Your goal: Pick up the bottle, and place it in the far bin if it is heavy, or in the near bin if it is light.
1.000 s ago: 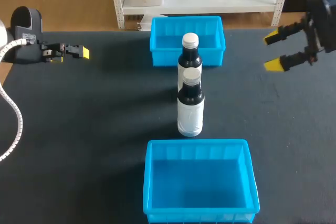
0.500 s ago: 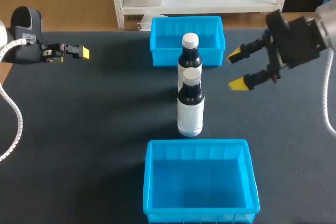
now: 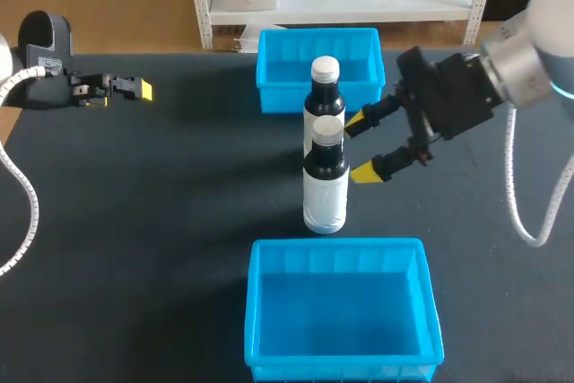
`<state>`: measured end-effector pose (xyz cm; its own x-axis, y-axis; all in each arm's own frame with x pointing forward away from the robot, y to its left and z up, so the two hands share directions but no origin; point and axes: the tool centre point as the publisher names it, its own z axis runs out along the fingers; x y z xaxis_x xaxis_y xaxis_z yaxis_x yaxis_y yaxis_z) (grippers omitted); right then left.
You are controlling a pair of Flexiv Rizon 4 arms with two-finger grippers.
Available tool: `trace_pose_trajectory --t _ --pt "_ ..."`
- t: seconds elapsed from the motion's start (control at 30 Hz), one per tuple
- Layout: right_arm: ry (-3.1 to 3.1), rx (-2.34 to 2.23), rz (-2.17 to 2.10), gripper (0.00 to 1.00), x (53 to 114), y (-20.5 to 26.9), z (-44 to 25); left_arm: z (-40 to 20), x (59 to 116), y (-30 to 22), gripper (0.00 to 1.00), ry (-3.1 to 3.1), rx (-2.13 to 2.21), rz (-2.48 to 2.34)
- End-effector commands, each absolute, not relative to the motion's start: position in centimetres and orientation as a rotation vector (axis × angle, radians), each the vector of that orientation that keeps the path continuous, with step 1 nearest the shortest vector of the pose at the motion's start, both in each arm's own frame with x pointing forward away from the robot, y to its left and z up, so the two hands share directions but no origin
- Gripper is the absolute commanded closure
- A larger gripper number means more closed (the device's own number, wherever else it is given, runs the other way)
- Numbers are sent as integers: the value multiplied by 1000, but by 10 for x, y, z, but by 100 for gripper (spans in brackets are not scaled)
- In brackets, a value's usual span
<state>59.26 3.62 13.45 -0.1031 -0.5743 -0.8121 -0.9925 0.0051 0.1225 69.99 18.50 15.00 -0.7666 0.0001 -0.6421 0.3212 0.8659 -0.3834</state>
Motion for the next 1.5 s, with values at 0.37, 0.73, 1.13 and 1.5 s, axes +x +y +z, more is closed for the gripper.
trace_pose_trajectory --t 0.37,0.73,1.13,1.5 --pt "1719 -1630 1008 0 599 59 121 150 700 185 0 2374 231 -636" --pt "1702 -1613 1015 0 606 67 118 150 700 185 0 2374 231 -636" --pt "1694 -1601 1027 13 613 72 114 150 700 185 0 2374 231 -636" --pt "1685 -1602 1038 25 612 74 114 150 700 185 0 2374 231 -636"
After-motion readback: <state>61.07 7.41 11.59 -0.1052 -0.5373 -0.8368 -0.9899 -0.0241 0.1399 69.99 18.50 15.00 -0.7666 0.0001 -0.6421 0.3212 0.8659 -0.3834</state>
